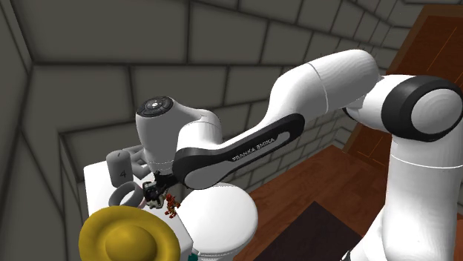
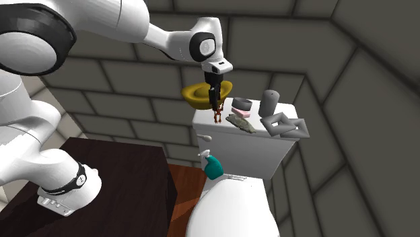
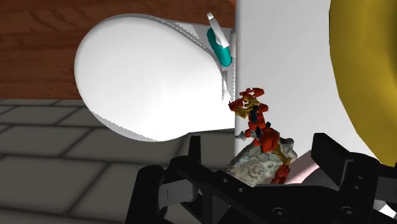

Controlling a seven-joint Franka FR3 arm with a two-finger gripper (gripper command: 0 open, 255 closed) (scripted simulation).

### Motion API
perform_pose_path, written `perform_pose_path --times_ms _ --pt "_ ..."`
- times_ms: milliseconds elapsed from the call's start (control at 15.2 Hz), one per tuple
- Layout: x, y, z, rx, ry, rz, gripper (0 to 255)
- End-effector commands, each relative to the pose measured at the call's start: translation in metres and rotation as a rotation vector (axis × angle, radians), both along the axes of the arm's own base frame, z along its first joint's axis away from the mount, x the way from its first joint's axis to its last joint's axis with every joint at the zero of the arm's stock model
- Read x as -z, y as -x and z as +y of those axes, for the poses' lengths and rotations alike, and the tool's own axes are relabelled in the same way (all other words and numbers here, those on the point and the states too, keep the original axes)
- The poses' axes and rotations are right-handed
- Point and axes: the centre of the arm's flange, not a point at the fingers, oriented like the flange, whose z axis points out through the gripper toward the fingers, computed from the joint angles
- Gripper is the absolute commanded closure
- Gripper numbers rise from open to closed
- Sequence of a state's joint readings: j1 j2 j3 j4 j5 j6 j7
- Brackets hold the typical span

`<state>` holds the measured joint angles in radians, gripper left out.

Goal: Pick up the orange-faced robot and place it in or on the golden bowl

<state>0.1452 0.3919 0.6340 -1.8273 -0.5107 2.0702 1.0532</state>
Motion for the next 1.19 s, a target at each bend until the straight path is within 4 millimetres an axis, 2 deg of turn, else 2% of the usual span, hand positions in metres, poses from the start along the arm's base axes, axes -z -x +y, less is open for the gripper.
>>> perform_pose_path --times_ms 0,396,924,990,1122 --pt "0.01 -0.004 0.005 0.006 0.004 -0.003 0" --pt "0.044 -0.009 -0.001 0.006 0.004 -0.003 0" --pt "0.044 -0.009 -0.001 0.006 0.005 -0.002 0" --pt "0.044 -0.009 -0.001 0.006 0.005 -0.002 255" --pt "0.044 -0.009 -0.001 0.006 0.005 -0.002 255"
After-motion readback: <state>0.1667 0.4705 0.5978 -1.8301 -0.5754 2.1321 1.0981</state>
